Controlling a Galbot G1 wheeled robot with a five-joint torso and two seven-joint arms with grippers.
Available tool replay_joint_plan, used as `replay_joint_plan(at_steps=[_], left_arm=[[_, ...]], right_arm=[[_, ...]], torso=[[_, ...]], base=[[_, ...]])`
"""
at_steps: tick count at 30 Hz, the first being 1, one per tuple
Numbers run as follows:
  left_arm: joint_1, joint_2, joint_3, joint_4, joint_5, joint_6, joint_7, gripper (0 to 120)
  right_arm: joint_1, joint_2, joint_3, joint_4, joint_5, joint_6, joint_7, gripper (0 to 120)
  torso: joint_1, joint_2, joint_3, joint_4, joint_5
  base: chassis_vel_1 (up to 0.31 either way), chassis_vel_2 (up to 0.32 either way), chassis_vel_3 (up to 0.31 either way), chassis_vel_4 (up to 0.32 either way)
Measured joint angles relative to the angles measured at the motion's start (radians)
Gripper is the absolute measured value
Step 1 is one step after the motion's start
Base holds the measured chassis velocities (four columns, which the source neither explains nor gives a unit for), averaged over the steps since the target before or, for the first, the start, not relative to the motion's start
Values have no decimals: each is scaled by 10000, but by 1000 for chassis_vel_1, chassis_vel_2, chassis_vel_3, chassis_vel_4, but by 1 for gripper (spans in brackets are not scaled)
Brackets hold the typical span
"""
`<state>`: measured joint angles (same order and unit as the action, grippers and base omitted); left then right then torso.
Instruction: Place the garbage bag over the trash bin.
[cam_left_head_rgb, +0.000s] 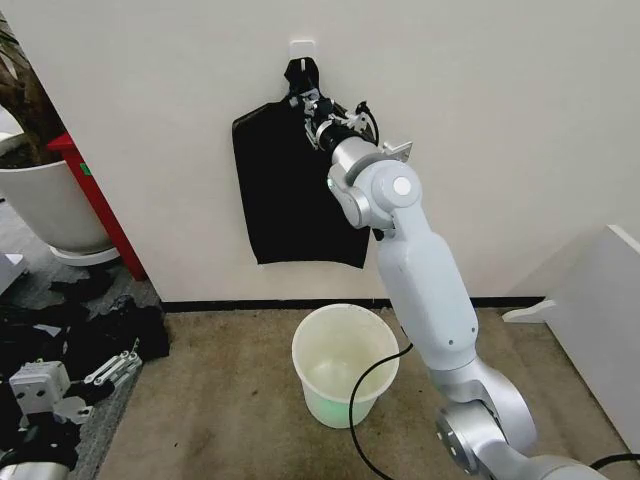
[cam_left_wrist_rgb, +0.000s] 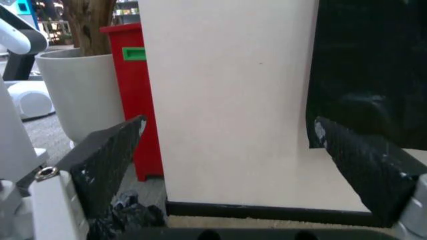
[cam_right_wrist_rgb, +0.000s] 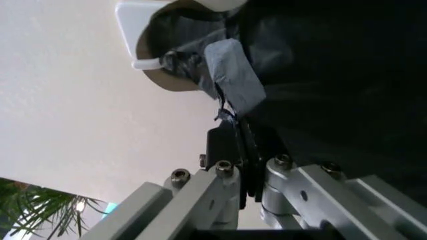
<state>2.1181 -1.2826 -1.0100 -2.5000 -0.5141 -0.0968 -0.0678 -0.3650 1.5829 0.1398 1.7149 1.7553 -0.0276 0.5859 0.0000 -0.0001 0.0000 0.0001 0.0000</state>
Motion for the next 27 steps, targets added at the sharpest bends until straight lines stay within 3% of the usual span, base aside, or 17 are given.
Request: replay_joint_plan(at_steps=[4, 15, 27], left_arm=[[-1, -2, 0, 0, 3, -2, 1, 100], [-19, -10, 11, 0, 15, -10, 7, 100], [-50, -24, 26, 0, 26, -18, 13, 100]], right_arm=[[-237, -101, -72, 231, 0, 0, 72, 0], [-2146, -1258, -524, 1986, 192, -190, 194, 0], [-3054, -1679, -653, 2701, -462, -451, -1, 0]], torso=[[0, 0, 0, 0, 0], [0, 3, -1, -2, 2], [0, 2, -1, 0, 2]], base=[[0, 0, 0, 0], [0, 0, 0, 0], [0, 0, 0, 0]])
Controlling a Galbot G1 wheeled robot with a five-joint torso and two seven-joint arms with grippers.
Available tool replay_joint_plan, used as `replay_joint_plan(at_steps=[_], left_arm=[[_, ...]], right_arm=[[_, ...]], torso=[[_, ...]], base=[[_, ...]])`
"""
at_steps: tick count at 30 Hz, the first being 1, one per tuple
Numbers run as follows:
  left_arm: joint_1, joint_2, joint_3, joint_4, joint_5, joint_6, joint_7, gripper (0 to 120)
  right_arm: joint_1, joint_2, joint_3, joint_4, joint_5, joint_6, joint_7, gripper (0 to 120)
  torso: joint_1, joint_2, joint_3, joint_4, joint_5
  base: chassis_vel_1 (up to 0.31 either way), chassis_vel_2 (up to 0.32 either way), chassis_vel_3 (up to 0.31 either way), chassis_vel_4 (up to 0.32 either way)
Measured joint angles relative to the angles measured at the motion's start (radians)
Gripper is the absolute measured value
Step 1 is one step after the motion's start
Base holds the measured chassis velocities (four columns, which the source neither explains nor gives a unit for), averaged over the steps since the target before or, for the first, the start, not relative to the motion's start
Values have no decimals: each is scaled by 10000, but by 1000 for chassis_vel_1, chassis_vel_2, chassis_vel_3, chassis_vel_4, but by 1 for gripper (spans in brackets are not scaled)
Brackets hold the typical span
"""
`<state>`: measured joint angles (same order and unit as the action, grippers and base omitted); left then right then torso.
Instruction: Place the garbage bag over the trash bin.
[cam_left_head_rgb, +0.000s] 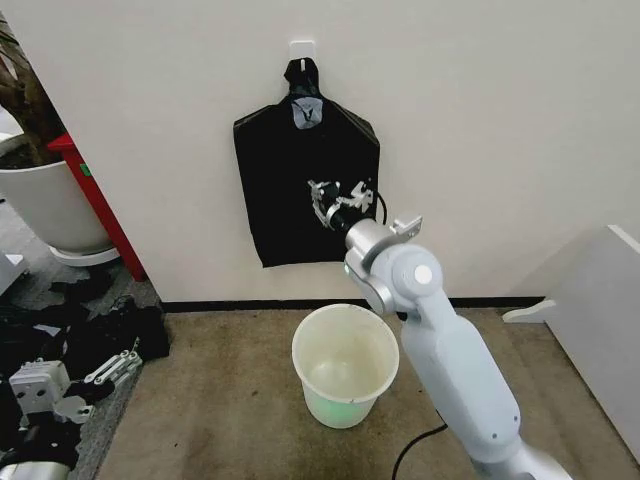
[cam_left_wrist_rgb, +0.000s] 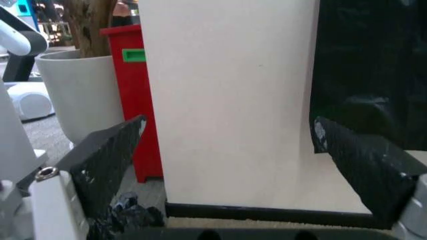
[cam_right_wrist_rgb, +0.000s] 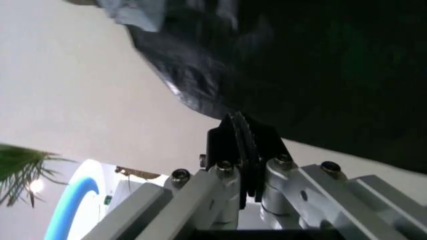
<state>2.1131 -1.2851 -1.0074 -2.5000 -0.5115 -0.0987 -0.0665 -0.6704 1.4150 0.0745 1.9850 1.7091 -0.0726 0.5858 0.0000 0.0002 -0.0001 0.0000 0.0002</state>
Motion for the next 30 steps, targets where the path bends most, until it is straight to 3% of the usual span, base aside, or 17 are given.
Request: replay_joint_plan(at_steps=[2, 8, 10, 15, 21, 23, 28, 30], left_arm=[[-11, -3, 7, 0, 4, -5, 4, 100], [-29, -11, 20, 0, 16, -18, 10, 100], [-36, -12, 25, 0, 24, -22, 14, 100], [-48, -13, 34, 0, 32, -23, 21, 100], [-134, -42, 126, 0, 75, -24, 52, 100], [-141, -45, 135, 0, 79, -24, 55, 100], [-114, -47, 111, 0, 86, -65, 57, 100], [-101, -48, 100, 0, 90, -81, 56, 100]], right_arm=[[212, -86, 28, 25, -522, -152, -315, 0], [773, -63, 26, -206, -1444, -152, -734, 17], [1182, 202, 74, -488, -1452, 47, -674, 29], [1647, 668, 131, -1035, -1256, 470, -477, 44], [2095, 1340, 49, -2041, -1801, 654, -431, 70], [2126, 1387, 45, -2127, -1882, 654, -453, 72], [2417, 1646, 146, -2583, -2141, 694, -501, 94], [2480, 1656, 184, -2618, -2145, 695, -506, 97]], torso=[[0, 0, 0, 0, -3], [0, 0, 1, -1, -3], [0, 0, 1, 0, -3], [0, -1, 2, 0, 0], [0, -2, 2, 2, -3], [0, -2, 2, 1, -3], [0, -2, 2, 0, -3], [0, -2, 2, 1, -2]], base=[[0, 0, 0, 0], [0, 0, 0, 0], [0, 0, 0, 0], [0, 0, 0, 0], [0, 0, 0, 0], [0, 0, 0, 0], [0, 0, 0, 0], [0, 0, 0, 0]])
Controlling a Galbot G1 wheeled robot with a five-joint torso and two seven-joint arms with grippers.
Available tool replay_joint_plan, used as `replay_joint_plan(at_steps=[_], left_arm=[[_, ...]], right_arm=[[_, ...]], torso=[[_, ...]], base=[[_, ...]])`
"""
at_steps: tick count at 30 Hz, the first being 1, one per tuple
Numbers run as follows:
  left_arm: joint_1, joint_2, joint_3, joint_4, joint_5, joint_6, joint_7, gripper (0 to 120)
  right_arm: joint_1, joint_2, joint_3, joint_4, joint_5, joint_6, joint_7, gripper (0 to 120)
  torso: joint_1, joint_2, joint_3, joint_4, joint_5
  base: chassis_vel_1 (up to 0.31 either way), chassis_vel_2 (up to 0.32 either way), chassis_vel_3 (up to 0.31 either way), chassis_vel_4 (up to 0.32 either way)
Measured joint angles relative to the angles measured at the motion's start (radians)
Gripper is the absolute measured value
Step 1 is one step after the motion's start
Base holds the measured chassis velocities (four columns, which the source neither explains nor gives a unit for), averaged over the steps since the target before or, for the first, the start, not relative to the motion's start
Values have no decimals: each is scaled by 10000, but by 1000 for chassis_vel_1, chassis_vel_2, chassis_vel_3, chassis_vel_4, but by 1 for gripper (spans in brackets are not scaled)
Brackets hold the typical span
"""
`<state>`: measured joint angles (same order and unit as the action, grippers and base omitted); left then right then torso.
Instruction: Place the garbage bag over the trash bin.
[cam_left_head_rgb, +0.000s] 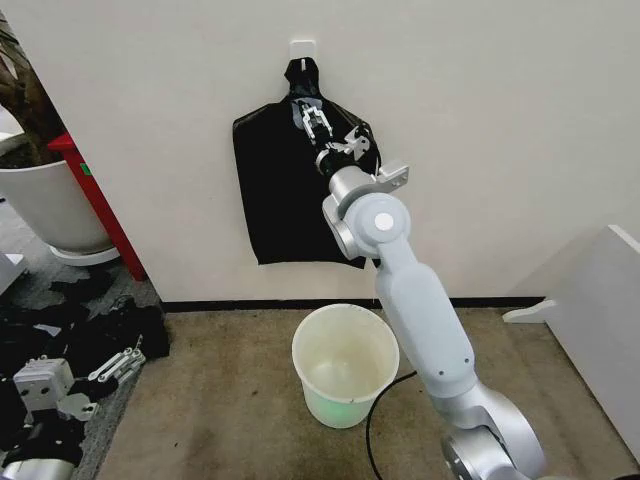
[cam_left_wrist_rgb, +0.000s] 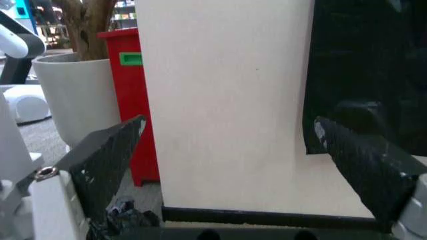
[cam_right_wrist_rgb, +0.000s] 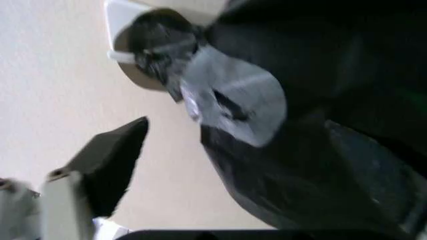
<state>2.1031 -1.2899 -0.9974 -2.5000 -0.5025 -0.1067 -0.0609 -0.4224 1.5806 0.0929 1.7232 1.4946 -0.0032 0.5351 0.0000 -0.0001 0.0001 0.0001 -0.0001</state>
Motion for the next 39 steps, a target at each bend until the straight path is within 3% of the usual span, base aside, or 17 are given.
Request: replay_joint_plan(at_steps=[15, 20, 22, 26, 28, 34, 38, 39], left_arm=[[15, -4, 1, 0, 43, -33, 11, 100], [12, -4, 1, 0, 48, -39, 13, 100], [11, -4, 0, 1, 49, -40, 13, 100], [9, -4, 1, 0, 53, -46, 15, 100], [9, -4, 1, 0, 54, -47, 16, 100], [9, -5, 1, 1, 59, -55, 22, 100], [9, -7, 1, 0, 62, -58, 25, 100], [9, -8, 0, 1, 63, -59, 26, 100]], right_arm=[[513, -56, 90, -455, 17, -48, 3, 100], [576, -88, -90, -398, 44, -60, 96, 81], [583, -90, -117, -398, 45, -60, 119, 79], [631, -81, -162, -406, 91, -43, 213, 59], [640, -77, -161, -410, 121, -43, 219, 56], [671, -88, -61, -415, 429, -71, 252, 30], [672, -93, -6, -415, 540, -104, 294, 21], [672, -102, 18, -415, 586, -153, 346, 13]], torso=[[0, 0, -1, -2, 1], [0, 0, -1, 0, 1], [0, 0, -1, -1, 0], [0, 0, -1, -1, 0], [0, 0, -1, -1, 0], [0, 0, -1, -1, 1], [0, 0, -1, -1, 1], [0, 0, -1, -1, 1]], base=[[0, 0, 0, 0], [0, 0, 0, 0], [0, 0, 0, 0], [0, 0, 0, 0], [0, 0, 0, 0], [0, 0, 0, 0], [0, 0, 0, 0], [0, 0, 0, 0]])
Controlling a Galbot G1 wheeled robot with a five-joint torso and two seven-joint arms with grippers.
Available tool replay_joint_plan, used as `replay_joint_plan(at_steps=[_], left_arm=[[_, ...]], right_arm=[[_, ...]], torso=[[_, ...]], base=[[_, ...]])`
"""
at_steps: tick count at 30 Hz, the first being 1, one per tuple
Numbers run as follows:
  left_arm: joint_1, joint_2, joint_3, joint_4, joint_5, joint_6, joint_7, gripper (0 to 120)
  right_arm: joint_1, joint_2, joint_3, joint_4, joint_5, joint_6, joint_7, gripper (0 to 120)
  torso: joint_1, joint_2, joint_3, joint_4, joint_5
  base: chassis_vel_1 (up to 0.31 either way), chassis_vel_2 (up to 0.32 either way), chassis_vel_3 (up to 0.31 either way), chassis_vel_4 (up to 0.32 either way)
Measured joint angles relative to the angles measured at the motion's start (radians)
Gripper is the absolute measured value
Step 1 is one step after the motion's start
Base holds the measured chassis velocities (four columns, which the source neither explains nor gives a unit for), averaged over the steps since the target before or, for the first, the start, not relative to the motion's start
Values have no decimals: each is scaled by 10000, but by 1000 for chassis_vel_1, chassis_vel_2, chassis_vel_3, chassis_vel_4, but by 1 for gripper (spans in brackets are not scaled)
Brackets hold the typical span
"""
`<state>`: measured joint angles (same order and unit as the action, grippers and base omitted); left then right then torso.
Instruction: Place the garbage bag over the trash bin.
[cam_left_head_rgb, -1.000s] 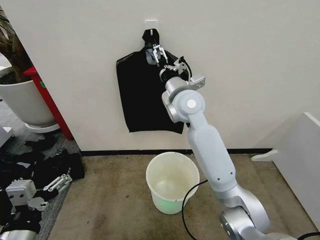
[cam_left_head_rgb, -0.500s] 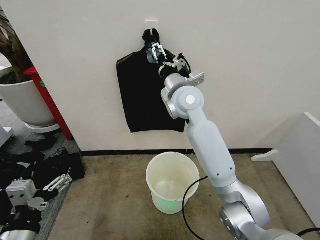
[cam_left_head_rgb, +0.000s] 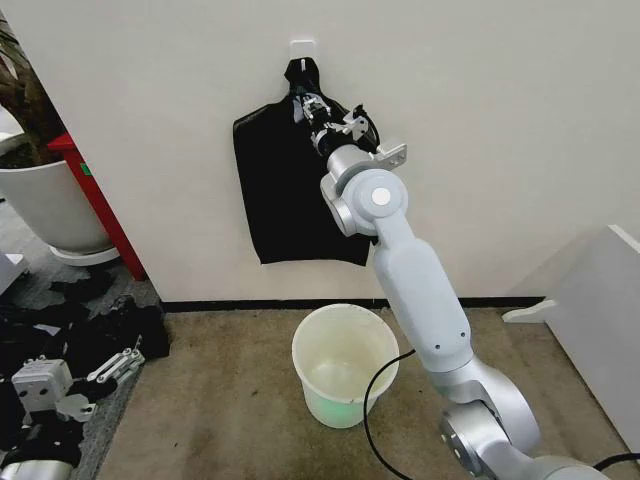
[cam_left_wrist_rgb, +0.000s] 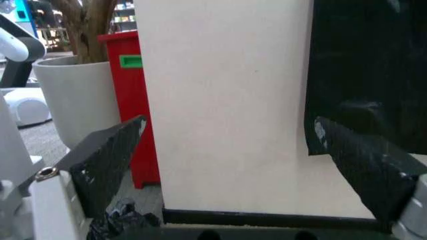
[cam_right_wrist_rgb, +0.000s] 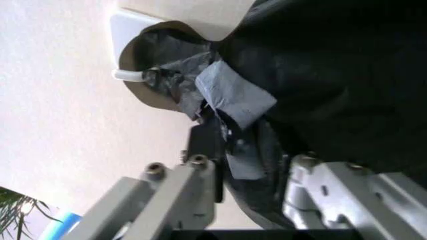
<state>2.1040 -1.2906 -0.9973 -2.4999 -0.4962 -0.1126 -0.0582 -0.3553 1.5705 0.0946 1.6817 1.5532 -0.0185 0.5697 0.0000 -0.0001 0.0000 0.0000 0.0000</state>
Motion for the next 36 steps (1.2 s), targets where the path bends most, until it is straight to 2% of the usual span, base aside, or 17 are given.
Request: replay_joint_plan(at_steps=[3, 5, 12, 20, 36], left_arm=[[0, -1, 0, -1, 3, -3, 4, 100], [0, -2, 1, 0, 4, -5, 5, 100], [-1, -7, 0, 0, 8, -11, 9, 100], [-8, -16, 5, -1, 16, -20, 17, 100], [-82, -62, 46, 0, 32, -37, 77, 100]], right_arm=[[0, -12, 57, 4, 181, -42, 134, 1], [0, -12, 84, 13, 274, -50, 173, 0], [-248, -78, 66, 229, 521, -91, 511, 0], [-1571, -677, -50, 1320, 797, -107, 779, 0], [-3205, -1173, -124, 2700, 888, -163, 803, 0]], torso=[[0, 0, 0, 0, 0], [0, 0, 0, 0, 0], [0, 0, 0, 1, 0], [0, 0, 0, -2, 2], [0, 1, -1, 0, 1]], base=[[0, 0, 0, 0], [0, 0, 0, 0], [0, 0, 0, 0], [0, 0, 0, 0], [0, 0, 0, 0]])
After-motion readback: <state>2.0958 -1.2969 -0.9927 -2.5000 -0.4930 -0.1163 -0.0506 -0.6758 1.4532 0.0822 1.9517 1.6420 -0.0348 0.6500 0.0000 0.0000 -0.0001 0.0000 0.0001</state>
